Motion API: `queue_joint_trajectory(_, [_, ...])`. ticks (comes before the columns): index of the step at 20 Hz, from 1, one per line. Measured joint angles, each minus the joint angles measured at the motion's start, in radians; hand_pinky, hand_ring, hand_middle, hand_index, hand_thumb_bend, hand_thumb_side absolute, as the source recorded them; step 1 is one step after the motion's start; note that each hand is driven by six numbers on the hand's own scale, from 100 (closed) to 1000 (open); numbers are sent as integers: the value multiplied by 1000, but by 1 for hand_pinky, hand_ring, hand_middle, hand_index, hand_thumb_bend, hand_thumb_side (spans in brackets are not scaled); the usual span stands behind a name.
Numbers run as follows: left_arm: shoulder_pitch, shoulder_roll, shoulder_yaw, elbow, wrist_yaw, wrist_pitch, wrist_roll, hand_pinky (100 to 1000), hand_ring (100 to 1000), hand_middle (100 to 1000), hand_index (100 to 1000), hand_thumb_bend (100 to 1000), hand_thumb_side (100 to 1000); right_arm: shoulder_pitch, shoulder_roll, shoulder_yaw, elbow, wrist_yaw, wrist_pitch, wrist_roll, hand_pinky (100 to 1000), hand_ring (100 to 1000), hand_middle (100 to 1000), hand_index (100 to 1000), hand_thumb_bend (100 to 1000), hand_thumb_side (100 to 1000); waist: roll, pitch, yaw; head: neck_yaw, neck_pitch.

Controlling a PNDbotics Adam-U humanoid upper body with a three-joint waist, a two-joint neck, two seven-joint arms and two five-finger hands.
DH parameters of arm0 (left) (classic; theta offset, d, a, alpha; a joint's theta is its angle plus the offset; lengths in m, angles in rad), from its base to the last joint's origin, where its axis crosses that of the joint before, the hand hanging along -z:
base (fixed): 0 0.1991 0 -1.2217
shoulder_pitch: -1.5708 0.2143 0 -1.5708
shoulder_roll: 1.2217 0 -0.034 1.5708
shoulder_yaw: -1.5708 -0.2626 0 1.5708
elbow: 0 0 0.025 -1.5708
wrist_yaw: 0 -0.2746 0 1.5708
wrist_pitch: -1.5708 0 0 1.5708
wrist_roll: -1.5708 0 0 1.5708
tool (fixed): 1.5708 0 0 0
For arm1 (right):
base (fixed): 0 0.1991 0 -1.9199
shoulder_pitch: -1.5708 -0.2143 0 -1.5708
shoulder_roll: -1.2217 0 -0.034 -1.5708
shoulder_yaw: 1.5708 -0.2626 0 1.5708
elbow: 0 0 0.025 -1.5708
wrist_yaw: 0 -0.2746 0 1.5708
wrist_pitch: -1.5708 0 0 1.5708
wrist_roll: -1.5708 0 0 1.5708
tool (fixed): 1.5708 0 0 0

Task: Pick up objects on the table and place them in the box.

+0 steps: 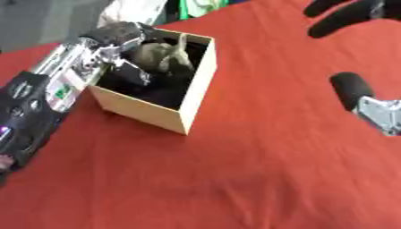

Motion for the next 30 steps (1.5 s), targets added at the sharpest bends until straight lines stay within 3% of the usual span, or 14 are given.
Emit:
queue_joint_trajectory(3, [-1, 0, 12, -8, -45, -10, 7, 921, 940, 881, 930, 418, 1000, 2, 0, 0, 0, -2, 2, -1, 888, 913, 805, 806, 100, 493, 0, -1, -1, 0, 2])
queue_joint_trajectory(9, [-8, -1, 25, -21, -59, -26, 21, 907, 933, 872, 922, 342, 1000, -1, 11, 0, 2, -2, 9, 1, 888, 912, 805, 805, 100, 497, -4, -10, -1, 0, 3])
queue_joint_trajectory(11, [-12, -1, 28, -33, -53, -28, 18, 887, 917, 853, 913, 273, 1000, -1, 14, 0, 5, -2, 10, 0, 888, 912, 805, 805, 100, 497, -5, -14, 1, 0, 4])
queue_joint_trajectory(12, [-14, -1, 29, -41, -45, -29, 15, 871, 904, 838, 900, 188, 1000, -1, 16, 0, 7, -2, 11, -1, 888, 912, 805, 804, 100, 497, -5, -15, 2, 0, 7])
queue_joint_trajectory(14, [-16, -1, 35, -66, -22, -26, 9, 850, 885, 819, 884, 100, 1000, -1, 16, -1, 7, -2, 11, -2, 888, 912, 804, 804, 100, 497, -6, -17, 6, -1, 12])
queue_joint_trajectory(18, [-25, 5, 51, -139, 34, -34, -5, 831, 864, 798, 867, 100, 971, 8, 16, -7, 7, -2, 17, -9, 888, 912, 804, 804, 100, 497, -13, -26, 28, -11, 28])
queue_joint_trajectory(21, [-20, 39, 59, -210, 78, -63, -11, 823, 857, 793, 860, 100, 906, 17, 10, -11, 9, 1, 19, -17, 887, 913, 805, 804, 100, 496, -14, -34, 52, -27, 43])
queue_joint_trajectory(26, [69, 143, 74, -338, 157, -115, -34, 847, 875, 805, 863, 100, 923, 36, -13, -19, 14, 8, 22, -35, 887, 913, 805, 803, 100, 495, -23, -39, 93, -57, 58])
queue_joint_trajectory(30, [157, 244, 90, -444, 222, -105, -65, 867, 890, 819, 871, 100, 957, 43, -21, -24, 14, 15, 22, -51, 887, 914, 805, 802, 100, 493, -40, -39, 110, -72, 65])
